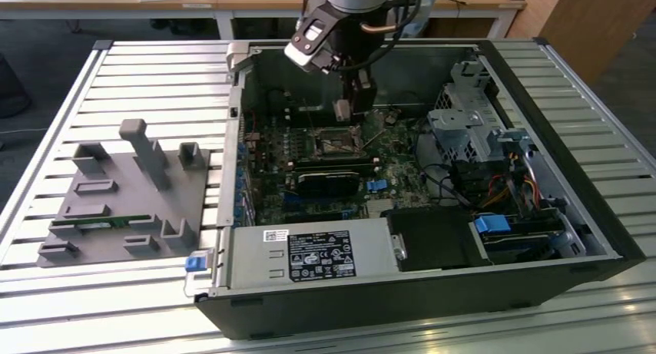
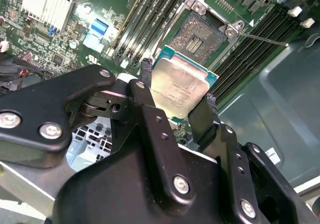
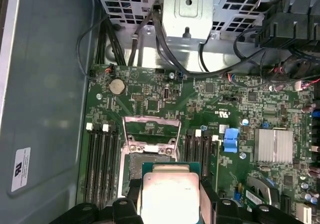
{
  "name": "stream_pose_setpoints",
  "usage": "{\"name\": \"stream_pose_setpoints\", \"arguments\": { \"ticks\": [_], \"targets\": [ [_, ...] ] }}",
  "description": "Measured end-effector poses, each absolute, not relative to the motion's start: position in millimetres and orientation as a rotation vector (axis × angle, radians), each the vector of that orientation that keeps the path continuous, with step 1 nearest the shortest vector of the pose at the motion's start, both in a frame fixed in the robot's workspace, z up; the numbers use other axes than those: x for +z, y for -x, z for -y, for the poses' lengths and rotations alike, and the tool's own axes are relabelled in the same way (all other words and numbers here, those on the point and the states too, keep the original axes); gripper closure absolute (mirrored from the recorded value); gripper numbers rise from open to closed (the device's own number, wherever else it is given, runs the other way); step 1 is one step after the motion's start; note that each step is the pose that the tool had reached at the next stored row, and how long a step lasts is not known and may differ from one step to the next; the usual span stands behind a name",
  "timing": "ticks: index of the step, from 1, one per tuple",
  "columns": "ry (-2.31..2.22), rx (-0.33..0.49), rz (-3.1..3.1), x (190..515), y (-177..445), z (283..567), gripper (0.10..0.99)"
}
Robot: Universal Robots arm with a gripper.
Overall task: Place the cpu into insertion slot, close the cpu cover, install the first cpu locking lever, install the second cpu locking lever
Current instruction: 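Place the cpu into insertion slot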
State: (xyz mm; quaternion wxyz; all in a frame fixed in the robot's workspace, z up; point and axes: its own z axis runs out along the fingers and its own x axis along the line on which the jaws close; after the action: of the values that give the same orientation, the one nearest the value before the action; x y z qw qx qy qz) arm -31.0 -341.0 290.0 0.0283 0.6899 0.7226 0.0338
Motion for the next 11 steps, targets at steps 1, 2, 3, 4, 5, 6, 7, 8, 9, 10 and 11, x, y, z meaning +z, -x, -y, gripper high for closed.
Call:
{"name": "stream_pose_setpoints", "arguments": {
  "ticks": [1, 2, 3, 4, 5, 6, 7, 8, 9, 10, 11],
  "targets": [
    [-2.133, 0.104, -2.227, 288, 31, 340, 0.545],
    [-2.135, 0.104, -2.224, 287, 31, 339, 0.545],
    [-2.136, 0.104, -2.224, 286, 31, 339, 0.545],
    [-2.137, 0.104, -2.223, 285, 31, 338, 0.545],
    [-2.137, 0.104, -2.222, 284, 31, 338, 0.545],
    [-2.138, 0.104, -2.222, 283, 31, 338, 0.545],
    [-2.138, 0.104, -2.222, 282, 32, 338, 0.545],
    [-2.138, 0.104, -2.222, 281, 32, 337, 0.545],
    [-2.138, 0.104, -2.222, 280, 32, 337, 0.545],
    [-2.138, 0.104, -2.221, 279, 32, 336, 0.545],
    [-2.138, 0.104, -2.221, 278, 32, 335, 0.545]
  ]
}}
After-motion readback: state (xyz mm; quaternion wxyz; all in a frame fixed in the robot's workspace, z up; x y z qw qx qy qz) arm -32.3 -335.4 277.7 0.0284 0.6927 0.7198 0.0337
